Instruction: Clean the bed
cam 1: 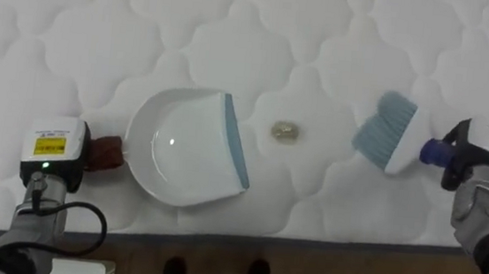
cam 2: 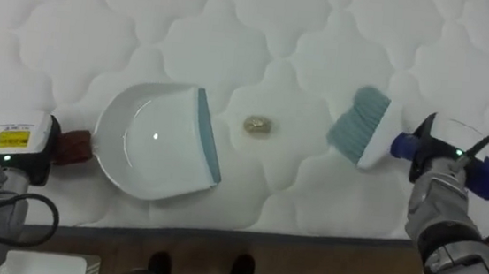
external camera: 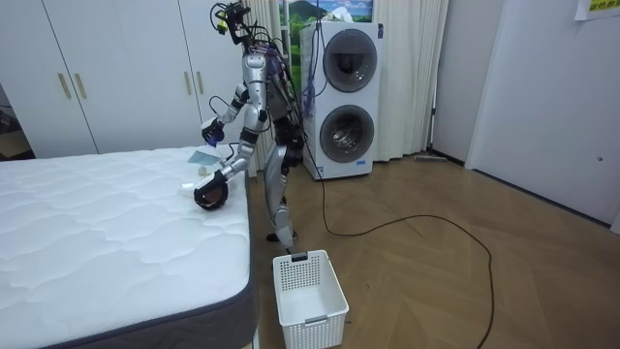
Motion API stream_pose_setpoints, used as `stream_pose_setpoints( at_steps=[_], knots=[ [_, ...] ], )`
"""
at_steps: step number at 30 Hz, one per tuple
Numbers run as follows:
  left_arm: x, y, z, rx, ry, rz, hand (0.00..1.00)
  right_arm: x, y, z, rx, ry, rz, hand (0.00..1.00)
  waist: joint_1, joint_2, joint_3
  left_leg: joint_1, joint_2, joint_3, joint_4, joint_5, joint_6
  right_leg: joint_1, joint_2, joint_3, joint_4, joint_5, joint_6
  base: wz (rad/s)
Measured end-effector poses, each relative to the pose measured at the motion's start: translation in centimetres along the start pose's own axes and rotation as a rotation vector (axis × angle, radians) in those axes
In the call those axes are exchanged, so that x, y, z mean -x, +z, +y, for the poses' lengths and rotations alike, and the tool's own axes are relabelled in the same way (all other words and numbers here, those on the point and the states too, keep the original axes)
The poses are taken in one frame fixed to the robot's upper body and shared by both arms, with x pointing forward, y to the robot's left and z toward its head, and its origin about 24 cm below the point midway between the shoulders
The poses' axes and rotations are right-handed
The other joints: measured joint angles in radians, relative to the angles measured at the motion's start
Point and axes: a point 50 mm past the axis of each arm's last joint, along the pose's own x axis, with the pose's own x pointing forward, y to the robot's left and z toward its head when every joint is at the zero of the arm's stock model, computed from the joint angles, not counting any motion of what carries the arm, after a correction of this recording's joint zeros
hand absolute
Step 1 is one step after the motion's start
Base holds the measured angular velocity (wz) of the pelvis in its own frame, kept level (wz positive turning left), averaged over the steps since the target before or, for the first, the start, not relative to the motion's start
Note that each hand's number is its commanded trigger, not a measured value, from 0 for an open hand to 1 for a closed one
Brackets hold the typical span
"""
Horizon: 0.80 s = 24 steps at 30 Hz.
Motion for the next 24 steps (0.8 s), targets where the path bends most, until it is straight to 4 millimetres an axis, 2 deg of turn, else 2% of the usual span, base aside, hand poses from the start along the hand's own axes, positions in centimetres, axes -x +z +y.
stream_pose_setpoints(
  at_steps=[4,10,24],
  knots=[
    [-0.2,0.2,0.2,-0.004,0.005,-0.01,1.0,0.0,0.5,-0.1,0.114,0.002,-0.062,1.0,0.005,0.002,0.0015,-0.013,0.012,-0.004,0.012,-0.001,-0.001,0.003,0.003,-0.018,-0.01,0.006,-0.005,0.05],
    [-0.5,0.5,0.4,-0.006,0.004,-0.021,1.0,0.0,1.2,-0.1,0.184,0.027,-0.103,1.0,0.03,0.007,0.0045,-0.016,0.014,-0.007,0.01,0.0,-0.003,0.004,0.004,-0.031,-0.021,0.016,-0.008,-0.02],
    [-0.5,0.5,0.3,-0.003,-0.012,-0.022,1.0,0.2,1.9,-0.3,0.246,0.033,-0.158,1.0,0.041,0.015,0.0093,0.011,0.016,-0.005,-0.034,0.007,-0.01,0.043,0.024,-0.037,-0.09,0.036,-0.006,0.0]
  ],
)
